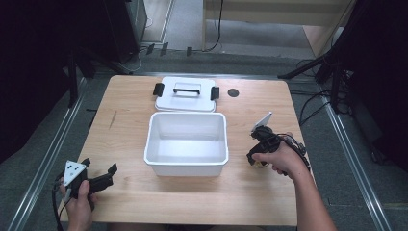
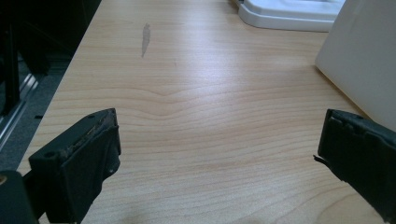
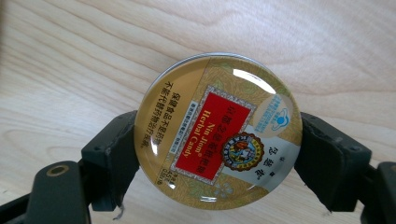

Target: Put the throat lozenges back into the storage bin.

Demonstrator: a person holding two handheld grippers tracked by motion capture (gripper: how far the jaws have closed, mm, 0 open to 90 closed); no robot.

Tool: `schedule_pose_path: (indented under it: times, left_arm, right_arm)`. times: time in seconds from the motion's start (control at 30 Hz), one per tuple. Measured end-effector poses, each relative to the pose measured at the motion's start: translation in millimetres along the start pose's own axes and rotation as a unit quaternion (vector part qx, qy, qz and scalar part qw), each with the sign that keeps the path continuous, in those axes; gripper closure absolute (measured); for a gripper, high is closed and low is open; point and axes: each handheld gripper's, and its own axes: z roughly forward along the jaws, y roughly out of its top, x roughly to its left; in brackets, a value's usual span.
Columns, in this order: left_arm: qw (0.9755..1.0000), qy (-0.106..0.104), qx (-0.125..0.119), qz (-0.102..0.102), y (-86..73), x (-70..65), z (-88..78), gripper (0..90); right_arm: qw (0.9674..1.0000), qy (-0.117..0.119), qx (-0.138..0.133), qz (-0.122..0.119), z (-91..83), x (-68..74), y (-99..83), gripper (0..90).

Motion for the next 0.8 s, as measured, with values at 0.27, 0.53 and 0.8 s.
schedule_pose_path:
  times: [0.27, 0.53, 0.8]
  left_arm:
    - [1.0, -0.001, 0.0, 0.0, 0.0, 0.1, 0.0, 0.0]
    - [1.0, -0.001, -0.001, 0.0, 0.0, 0.0, 0.1, 0.0]
    - [1.0, -0.002, -0.001, 0.0, 0.0, 0.0, 0.0, 0.0]
  right_arm:
    - [0.999, 0.009, -0.02, -0.04, -31.7, 13.6, 6.9, 20.6]
    - [0.9962, 0.0, -0.032, -0.081, -51.3, 25.3, 11.9, 20.5]
    - [0.9929, -0.009, -0.043, -0.111, -75.8, 40.7, 18.5, 20.5]
